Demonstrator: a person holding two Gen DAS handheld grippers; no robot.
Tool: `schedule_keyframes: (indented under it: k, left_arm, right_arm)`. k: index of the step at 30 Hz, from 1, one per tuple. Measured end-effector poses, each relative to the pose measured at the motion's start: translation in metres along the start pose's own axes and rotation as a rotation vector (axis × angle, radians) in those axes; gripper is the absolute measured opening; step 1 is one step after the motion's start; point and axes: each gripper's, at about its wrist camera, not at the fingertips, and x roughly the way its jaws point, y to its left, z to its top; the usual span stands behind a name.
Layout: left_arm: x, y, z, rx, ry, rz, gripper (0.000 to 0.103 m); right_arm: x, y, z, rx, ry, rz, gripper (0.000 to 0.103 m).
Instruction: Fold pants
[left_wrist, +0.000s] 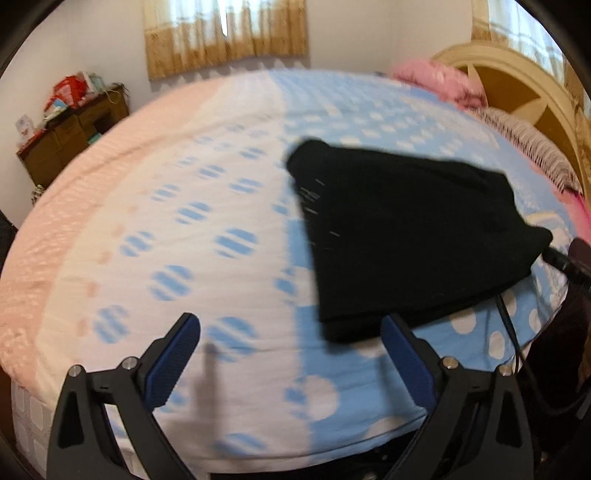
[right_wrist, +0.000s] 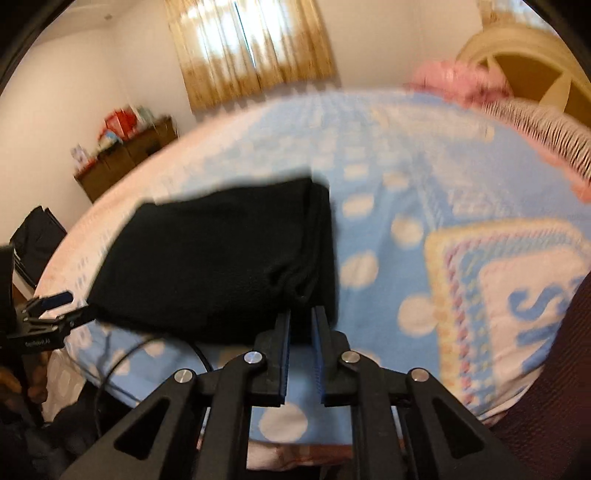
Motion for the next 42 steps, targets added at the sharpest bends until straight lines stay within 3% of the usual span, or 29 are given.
schedule_keyframes:
  k: [5, 11, 15, 20, 22, 23, 24, 26, 30, 33, 37, 42]
  left_arm:
    - [-0.001, 0.023, 0.008, -0.067, -0.044, 0.024, 0.101]
    - [0.001, 0.029, 0.009, -0.027, -0.060, 0.091, 0.100]
    - [0.000, 0.028, 0.013, -0.010, -0.074, 0.056, 0.100]
    - [0.008, 0.015, 0.036, -0.015, -0.115, -0.046, 0.100]
    - [0.024, 0.009, 0.049, -0.032, -0.093, -0.099, 0.100]
    - [0.035, 0.006, 0.054, -0.047, -0.080, -0.115, 0.100]
    - [0.043, 0.004, 0.058, -0.062, -0.069, -0.121, 0.100]
    - [0.056, -0.001, 0.062, -0.096, -0.049, -0.134, 0.100]
    - [0.069, -0.009, 0.057, -0.123, -0.005, -0.145, 0.101]
    - [0.067, -0.016, 0.053, -0.093, 0.001, -0.119, 0.103]
    - [0.070, -0.019, 0.054, -0.098, 0.035, -0.085, 0.103]
    - [0.071, -0.021, 0.054, -0.117, 0.055, -0.065, 0.103]
  right_arm:
    - [-0.007, 0.036, 0.016, -0.061, -0.069, 0.174, 0.012]
    - [0.025, 0.111, 0.018, -0.191, 0.028, 0.402, 0.012]
    - [0.035, 0.127, 0.011, -0.266, 0.038, 0.316, 0.012]
    - [0.021, 0.070, 0.028, -0.060, -0.053, 0.267, 0.017]
    - [0.015, 0.041, 0.034, 0.041, -0.097, 0.234, 0.047]
    - [0.013, 0.025, 0.035, 0.094, -0.114, 0.208, 0.071]
    - [0.012, 0.010, 0.034, 0.147, -0.130, 0.168, 0.074]
    - [0.012, -0.012, 0.029, 0.209, -0.128, 0.104, 0.074]
    - [0.027, -0.025, 0.014, 0.197, -0.047, 0.018, 0.074]
    - [0.043, -0.027, 0.003, 0.236, -0.015, 0.042, 0.074]
    - [0.045, -0.019, 0.000, 0.242, -0.040, 0.035, 0.074]
    - [0.051, -0.011, 0.001, 0.234, 0.022, 0.087, 0.074]
